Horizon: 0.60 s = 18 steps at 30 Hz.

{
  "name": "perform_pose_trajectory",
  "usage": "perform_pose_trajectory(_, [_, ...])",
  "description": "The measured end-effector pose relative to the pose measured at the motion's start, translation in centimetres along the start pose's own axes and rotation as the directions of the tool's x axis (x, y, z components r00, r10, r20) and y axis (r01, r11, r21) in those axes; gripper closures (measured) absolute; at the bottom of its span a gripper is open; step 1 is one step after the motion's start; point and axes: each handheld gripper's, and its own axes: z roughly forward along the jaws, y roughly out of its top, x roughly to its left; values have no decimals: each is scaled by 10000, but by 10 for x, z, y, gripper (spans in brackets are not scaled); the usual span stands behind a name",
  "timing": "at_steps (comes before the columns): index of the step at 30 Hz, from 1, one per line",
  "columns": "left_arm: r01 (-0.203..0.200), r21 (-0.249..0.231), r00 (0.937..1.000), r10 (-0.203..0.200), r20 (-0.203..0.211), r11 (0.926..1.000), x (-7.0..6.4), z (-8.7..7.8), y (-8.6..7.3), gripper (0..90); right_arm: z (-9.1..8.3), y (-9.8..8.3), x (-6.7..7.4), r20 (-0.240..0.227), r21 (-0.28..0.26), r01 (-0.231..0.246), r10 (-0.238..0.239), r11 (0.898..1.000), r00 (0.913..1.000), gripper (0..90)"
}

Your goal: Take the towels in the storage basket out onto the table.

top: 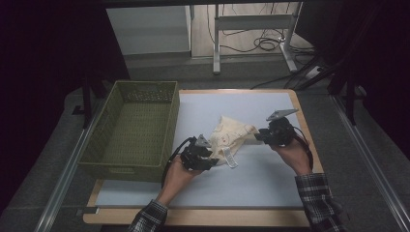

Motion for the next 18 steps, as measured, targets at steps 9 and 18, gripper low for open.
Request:
perform_pose_trajectory(9, [102, 319, 9999, -106, 133, 9994, 5, 9, -2, 720, 50, -16, 12, -1024, 128, 43, -29, 9999, 9947, 650])
perform_pose_trajectory(18, [423, -104, 9989, -421, 191, 9991, 9, 2, 0, 614, 91, -6, 28, -189, 119, 705, -702, 9974, 9974, 693])
